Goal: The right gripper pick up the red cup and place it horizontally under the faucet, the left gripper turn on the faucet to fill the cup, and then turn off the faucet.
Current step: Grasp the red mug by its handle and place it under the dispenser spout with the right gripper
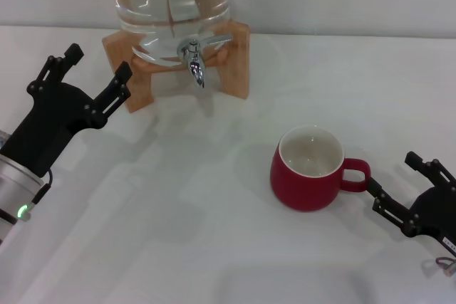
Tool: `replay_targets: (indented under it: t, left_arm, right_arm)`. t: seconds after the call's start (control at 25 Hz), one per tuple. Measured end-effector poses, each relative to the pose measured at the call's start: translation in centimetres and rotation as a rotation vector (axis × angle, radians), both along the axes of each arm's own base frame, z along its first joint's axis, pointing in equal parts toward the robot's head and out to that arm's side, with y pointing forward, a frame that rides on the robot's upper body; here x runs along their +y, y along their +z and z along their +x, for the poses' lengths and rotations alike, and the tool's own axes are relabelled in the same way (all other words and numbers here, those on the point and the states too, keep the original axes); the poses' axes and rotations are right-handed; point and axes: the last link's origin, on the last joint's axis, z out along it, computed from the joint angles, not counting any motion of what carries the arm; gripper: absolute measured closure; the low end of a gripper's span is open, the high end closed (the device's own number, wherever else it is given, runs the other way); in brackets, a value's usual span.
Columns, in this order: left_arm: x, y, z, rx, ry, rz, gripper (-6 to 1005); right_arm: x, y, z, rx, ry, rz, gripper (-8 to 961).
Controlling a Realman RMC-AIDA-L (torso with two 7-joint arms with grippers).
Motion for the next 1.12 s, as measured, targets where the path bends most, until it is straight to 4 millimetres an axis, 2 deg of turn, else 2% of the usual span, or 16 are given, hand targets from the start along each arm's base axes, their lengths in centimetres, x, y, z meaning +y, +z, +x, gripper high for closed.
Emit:
replay_targets:
  t: [0.6, 1.12]
  left_arm:
    - [0.0, -0.1, 0.1, 0.000, -0.006, -0.005, 124]
    - [-0.1, -0.1, 0.1, -0.002, -0.008, -0.004, 124]
  right_arm:
    - [0.6, -0.9, -0.8, -0.003, 0.007, -0.030, 115]
    - [0.9, -1.2, -0.3, -0.028, -0.025, -0.045, 122]
